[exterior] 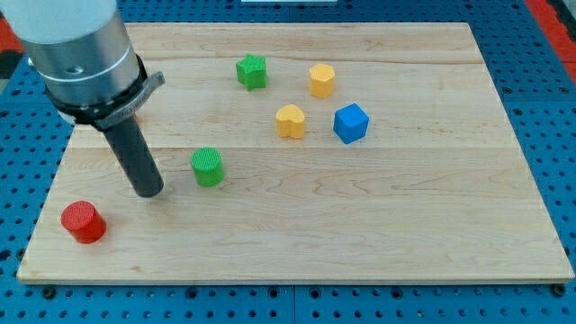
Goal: Push the red circle in between the green circle and red star
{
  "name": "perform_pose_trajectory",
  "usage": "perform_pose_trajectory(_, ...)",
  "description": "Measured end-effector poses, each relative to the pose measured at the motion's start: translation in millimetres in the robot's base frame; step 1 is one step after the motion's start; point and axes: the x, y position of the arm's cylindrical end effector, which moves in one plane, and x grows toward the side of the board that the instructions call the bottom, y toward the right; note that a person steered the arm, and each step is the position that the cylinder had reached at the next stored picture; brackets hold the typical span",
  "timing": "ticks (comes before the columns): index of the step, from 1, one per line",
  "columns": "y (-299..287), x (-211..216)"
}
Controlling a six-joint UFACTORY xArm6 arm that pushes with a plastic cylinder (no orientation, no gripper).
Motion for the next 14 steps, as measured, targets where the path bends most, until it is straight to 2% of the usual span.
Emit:
perform_pose_trajectory(1,48,-26)
perform_pose_trajectory(2,32,24)
perform_pose_trajectory(3,-6,99)
perform_pose_trajectory(4,-78,97)
perform_pose_trajectory(5,-104,67)
perform_pose_trajectory(6,-72,56)
perform_pose_trajectory(7,-75,85)
perform_pose_trajectory(8,-46,83)
perform_pose_trajectory(11,-16,-16)
perform_pose_trajectory(13,-41,-29)
perform_pose_trajectory(14,-26,-14)
